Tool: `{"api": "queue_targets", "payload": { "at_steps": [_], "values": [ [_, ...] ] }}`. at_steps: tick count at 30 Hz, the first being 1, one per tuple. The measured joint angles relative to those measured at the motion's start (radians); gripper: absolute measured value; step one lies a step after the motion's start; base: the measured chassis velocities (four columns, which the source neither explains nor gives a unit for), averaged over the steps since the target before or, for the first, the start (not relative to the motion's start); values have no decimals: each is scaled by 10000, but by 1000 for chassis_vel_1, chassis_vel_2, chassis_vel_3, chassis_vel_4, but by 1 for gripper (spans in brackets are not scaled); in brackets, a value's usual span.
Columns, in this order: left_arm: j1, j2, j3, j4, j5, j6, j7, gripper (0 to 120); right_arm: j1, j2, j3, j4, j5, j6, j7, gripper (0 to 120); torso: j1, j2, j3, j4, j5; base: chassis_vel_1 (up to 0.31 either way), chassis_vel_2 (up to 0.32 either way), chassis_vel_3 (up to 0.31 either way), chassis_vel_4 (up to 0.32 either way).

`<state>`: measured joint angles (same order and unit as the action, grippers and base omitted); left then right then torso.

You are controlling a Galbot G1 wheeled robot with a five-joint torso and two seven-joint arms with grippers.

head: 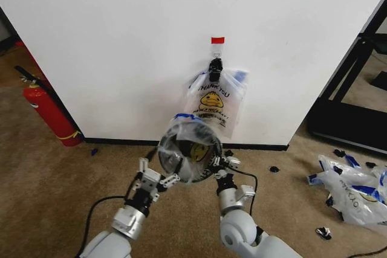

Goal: Pick up the garbage bag from the wall and place it over the trash bin.

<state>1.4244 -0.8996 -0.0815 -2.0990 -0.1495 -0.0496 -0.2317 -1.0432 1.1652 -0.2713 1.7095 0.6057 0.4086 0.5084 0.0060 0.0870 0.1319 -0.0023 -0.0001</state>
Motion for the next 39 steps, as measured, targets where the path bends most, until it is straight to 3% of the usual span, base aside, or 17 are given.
{"api": "queue_targets", "payload": {
  "at_steps": [7, 19, 28, 39],
  "values": [
    [-522, -58, 244, 730, -274, 612, -12, 39, 214, 226, -306, -800, -887, 636, -971, 0, 0, 0, 0, 1, 0, 0, 0, 0, 0],
    [-1011, 311, 374, 778, -1523, 1909, -606, 0, 161, 232, -131, -1465, -2899, 1517, -2020, 0, 0, 0, 0, 0, 1, 0, 0, 0, 0],
    [-1062, 277, 643, 861, -1855, 2821, -850, 0, 118, 381, -2, -1787, -3951, 2186, -2860, 0, -1, 0, 0, 0, 1, 0, 0, 0, 0],
    [-1610, 85, 989, 1314, -1913, 3116, -873, 0, 62, 460, 13, -1878, -4203, 2537, -3921, 0, -1, 0, 0, 0, 0, 0, 0, 0, 0]
  ]
}}
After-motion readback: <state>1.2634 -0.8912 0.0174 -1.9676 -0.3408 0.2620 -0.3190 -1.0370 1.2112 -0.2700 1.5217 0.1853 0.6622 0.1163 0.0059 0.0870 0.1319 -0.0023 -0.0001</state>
